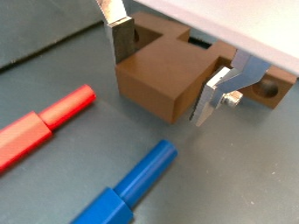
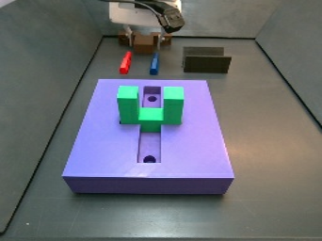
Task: Pick up the brown object. Move up. Place the brown object on the fixture. Regrasp the brown object. Move to above the board. Insert the brown object.
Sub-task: Pick up the brown object.
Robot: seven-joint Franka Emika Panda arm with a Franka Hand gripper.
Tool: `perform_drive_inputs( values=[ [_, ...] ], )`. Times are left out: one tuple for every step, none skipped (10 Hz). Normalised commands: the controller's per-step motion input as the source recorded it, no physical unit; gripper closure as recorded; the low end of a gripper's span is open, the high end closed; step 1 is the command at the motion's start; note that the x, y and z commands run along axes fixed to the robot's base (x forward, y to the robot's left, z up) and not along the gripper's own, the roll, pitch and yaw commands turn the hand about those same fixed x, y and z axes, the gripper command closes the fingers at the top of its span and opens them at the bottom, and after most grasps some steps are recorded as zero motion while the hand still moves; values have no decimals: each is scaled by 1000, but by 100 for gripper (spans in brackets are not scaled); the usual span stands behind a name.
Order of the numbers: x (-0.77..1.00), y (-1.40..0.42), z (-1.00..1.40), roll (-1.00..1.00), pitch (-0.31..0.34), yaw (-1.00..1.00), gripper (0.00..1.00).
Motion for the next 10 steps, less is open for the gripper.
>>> perform_drive_inputs(
  values=[
    [0, 17, -146, -166, -34, 109, 0],
    [0, 131, -83, -187, -50, 140, 0],
    [0, 9, -46, -80, -26, 51, 0],
    [0, 0, -60, -36, -1, 0, 0],
    [0, 0, -137, -19, -16, 0, 0],
    [0, 0, -160, -26, -26, 0, 0],
    [0, 0, -174, -21, -30, 0, 0],
    [0, 0, -131, -14, -13, 0, 0],
    [0, 0, 0, 0, 0, 0, 0],
    [0, 0, 0, 0, 0, 0, 100]
  ],
)
